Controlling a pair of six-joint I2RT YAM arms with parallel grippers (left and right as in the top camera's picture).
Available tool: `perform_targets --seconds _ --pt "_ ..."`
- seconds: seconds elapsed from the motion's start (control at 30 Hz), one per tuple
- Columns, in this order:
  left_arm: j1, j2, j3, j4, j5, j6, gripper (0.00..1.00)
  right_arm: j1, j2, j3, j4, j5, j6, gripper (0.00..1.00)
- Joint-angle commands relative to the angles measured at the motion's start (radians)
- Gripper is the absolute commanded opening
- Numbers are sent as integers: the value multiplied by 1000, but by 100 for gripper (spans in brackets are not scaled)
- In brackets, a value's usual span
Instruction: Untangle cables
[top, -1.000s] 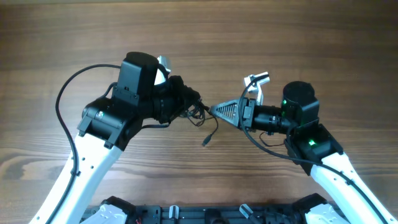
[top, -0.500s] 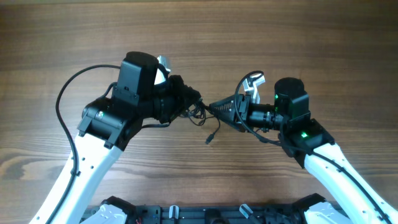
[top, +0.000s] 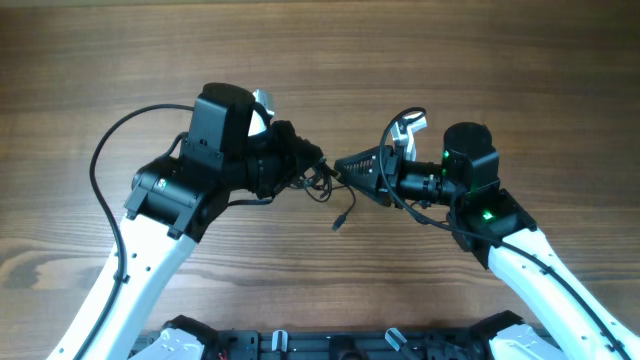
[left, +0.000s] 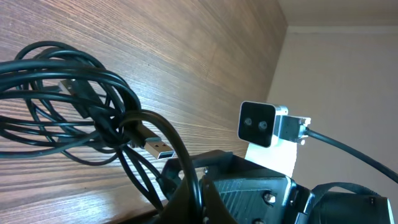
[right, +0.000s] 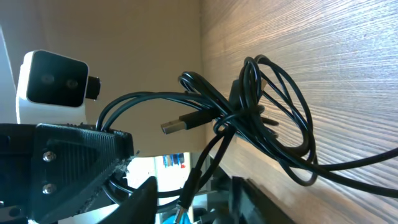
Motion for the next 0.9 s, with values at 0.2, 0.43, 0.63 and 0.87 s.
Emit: perform_targets --seconds 0.2,0.43,0.63,0.87 --pt "-29 -2 2 14 11 -4 4 60 6 13 7 69 26 4" --pt "-29 -2 2 13 12 -2 4 60 6 13 58 76 25 4" --pt "-62 -2 2 13 31 -2 4 60 7 13 107 73 17 4" --pt "-76 -2 2 38 31 -6 4 61 7 13 100 16 -51 4"
